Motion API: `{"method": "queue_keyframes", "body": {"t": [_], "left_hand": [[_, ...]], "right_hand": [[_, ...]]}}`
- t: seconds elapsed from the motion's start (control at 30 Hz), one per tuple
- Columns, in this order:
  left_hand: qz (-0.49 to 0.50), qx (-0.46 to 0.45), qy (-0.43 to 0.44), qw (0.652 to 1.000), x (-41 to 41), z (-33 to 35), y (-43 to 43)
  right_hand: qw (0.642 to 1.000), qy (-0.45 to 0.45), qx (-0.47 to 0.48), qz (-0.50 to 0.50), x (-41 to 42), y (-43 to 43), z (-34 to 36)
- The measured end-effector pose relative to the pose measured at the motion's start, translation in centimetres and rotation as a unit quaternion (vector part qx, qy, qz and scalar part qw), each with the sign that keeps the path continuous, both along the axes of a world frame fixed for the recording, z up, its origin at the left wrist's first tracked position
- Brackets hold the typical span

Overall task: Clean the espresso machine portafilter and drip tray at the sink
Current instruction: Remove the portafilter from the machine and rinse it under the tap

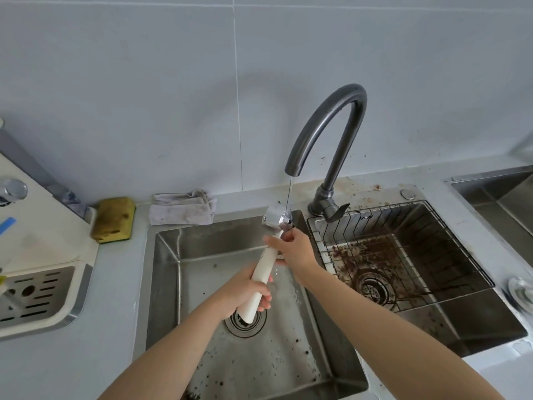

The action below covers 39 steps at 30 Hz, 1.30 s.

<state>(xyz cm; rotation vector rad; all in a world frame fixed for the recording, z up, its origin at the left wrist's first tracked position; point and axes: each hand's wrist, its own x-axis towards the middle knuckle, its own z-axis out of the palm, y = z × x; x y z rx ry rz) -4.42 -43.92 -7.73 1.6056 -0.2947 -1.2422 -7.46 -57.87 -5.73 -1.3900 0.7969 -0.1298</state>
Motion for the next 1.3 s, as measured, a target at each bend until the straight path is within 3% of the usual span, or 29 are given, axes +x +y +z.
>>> {"method": "queue_keyframes", "body": {"t": [0.27,0.4,0.57,0.73,0.93,1.07,1.17,1.3], "left_hand": [[-0.029,-0.003,0.054,0.998,-1.2,0.1,1.1],[-0.022,-0.03,0.077,0.996,-1.4,0.2,1.2],[0.013,-0.069,0.167,0.983,-1.1,0.6,1.5],[-0.038,-0.067,0.192,0.978,-1.0,1.3,1.6],[0.042,-0.046,0.105,0.993,-1.6,1.1,0.6],[0.076,-0.026,0.087,0.993,-1.7,0.9,0.5],[0.099,-0.027,0.087,0.991,-1.5,0.9,0.4],[0.113,-0.029,0.078,0.99,-1.2,0.9,0.3]], "right_hand": [[1.0,0.011,0.025,0.015,-1.6,0.8,-0.5],[0.994,-0.028,0.102,0.034,-1.9,0.9,0.1],[0.964,-0.095,0.245,0.033,-2.1,0.6,0.7],[0.936,-0.11,0.325,0.076,-2.4,0.1,1.1],[0.961,-0.02,0.259,0.098,-1.8,-0.5,1.5],[0.986,0.062,0.15,0.032,-1.8,-2.4,1.8],[0.99,0.026,0.094,-0.104,-1.6,-4.7,2.0],[0.984,-0.03,0.098,-0.148,-1.2,-7.5,2.8]]}}
